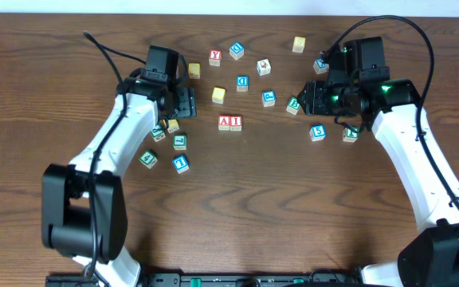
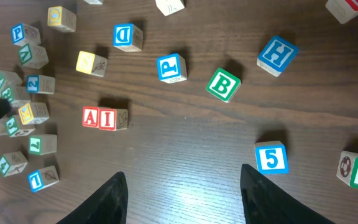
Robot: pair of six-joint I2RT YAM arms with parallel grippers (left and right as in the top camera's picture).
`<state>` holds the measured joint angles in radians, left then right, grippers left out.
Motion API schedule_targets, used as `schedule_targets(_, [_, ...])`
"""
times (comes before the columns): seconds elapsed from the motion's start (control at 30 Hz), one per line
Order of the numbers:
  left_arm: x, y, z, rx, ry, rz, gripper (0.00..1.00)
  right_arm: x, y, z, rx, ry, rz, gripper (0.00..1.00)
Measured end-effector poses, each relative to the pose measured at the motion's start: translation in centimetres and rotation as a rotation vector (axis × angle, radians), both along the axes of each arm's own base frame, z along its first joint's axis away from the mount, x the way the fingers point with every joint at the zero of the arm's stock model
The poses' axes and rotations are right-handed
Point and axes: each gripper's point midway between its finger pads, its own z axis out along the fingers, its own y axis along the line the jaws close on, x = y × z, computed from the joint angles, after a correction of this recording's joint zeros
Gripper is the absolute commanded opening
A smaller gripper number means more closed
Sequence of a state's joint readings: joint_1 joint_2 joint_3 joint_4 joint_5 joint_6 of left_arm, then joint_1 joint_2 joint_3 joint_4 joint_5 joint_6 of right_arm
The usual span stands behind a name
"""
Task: Spell out AI2
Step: 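Move the left gripper over the blue '2' block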
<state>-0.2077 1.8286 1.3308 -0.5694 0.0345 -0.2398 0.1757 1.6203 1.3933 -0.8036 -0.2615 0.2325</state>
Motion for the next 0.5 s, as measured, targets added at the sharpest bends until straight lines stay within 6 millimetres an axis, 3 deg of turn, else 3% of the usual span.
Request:
schedule_targets(0.23, [2.4, -0.1, -2.5, 0.013, -0.038, 0.009, 0.77, -0.1, 0.0, -0.1, -0.003, 0.006, 0.003, 0.54])
schedule_targets(0.5, [3.1, -0.2, -4.4, 0.019, -0.036, 0.008, 0.72, -0.4, -0.1, -0.2, -0.005, 0.019, 0.003, 0.55])
